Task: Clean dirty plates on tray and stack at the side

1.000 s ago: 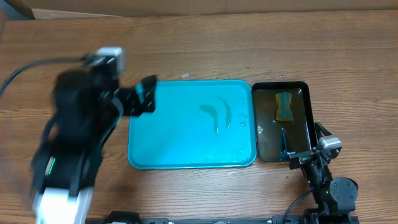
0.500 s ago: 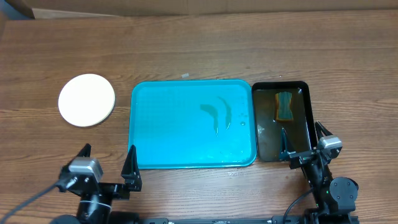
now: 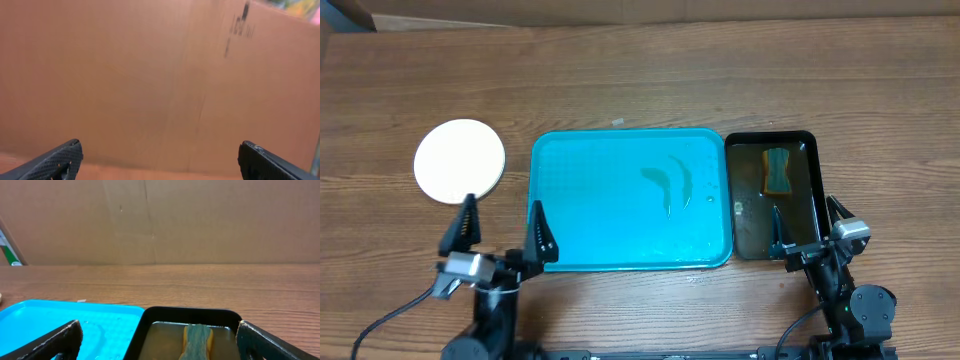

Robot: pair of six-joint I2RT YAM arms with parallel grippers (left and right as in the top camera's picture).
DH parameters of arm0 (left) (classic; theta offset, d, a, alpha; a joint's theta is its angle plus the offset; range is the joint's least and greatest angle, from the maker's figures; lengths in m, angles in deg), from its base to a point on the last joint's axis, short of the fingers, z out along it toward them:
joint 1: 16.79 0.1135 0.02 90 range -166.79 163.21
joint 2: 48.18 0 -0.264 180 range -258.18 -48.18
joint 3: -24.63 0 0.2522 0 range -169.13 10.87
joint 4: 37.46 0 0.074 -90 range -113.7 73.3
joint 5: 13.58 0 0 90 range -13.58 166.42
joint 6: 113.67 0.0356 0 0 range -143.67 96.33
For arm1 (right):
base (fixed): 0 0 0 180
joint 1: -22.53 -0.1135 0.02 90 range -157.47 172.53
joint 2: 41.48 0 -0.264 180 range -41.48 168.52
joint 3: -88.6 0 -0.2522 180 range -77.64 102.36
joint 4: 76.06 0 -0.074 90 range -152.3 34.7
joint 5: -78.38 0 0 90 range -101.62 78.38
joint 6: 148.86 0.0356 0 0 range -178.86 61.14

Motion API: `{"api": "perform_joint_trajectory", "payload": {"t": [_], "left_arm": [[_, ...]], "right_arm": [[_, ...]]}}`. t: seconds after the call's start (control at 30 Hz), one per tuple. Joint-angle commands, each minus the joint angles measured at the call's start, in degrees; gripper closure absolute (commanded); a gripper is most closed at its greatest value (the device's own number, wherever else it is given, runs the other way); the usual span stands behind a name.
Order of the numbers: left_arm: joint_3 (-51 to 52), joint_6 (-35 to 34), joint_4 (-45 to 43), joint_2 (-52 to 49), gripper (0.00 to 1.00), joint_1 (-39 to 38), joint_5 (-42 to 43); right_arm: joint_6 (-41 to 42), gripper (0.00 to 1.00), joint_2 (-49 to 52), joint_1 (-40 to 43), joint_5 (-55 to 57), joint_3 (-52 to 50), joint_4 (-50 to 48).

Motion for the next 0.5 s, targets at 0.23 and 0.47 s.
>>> {"api": "perform_joint_trajectory", "payload": {"t": [0.23, 0.47], "left_arm": [[9.4, 0.66, 2.95, 0.63, 0.0, 0.46, -2.32], [9.42, 7.72, 18.08, 0.55, 0.0, 0.46, -5.49]], "right_arm": [[0.37, 0.0, -0.48, 0.22, 0.5, -0.61, -0.26], [0.37, 0.0, -0.48, 0.22, 0.5, -0.61, -0.26]]}}
